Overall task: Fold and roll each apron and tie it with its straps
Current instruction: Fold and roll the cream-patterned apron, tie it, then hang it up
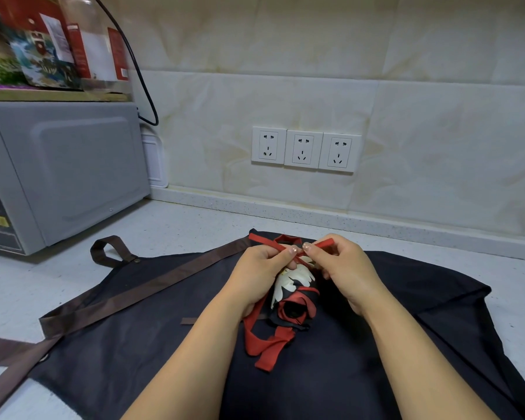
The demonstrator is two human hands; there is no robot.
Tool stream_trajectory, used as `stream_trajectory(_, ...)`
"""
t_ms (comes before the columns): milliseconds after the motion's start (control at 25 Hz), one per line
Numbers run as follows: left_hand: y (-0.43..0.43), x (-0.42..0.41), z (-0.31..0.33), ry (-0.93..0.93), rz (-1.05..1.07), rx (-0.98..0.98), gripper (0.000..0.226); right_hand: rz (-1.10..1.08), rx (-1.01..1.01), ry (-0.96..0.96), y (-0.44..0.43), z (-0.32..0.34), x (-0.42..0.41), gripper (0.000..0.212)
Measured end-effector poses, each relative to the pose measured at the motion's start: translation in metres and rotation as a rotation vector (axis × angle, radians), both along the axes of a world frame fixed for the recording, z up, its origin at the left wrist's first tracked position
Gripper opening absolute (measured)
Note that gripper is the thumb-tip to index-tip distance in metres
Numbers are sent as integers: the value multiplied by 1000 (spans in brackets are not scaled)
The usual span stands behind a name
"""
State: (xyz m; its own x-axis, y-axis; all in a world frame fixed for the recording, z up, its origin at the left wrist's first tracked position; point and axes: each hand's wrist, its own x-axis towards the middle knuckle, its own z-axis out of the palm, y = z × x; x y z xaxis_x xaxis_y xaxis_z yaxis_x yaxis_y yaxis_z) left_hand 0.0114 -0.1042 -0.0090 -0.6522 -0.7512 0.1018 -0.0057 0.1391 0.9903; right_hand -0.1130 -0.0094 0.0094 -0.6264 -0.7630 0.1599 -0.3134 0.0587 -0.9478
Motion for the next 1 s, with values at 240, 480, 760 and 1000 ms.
stream_trajectory(240,-11,4,0,89,-158,315,20,235,-72,-212,4,3,0,15)
stream_trajectory(480,-4,6,2,182,-153,253,15,218,0,-174,5,0,-4,8)
stream_trajectory(760,11,-8,-3,35,215,-403,28,167,90,56,-2,-7,-4,20)
stream_trajectory(1000,5,-8,-3,-32,296,-357,16,64,140,57,0,1,-5,15)
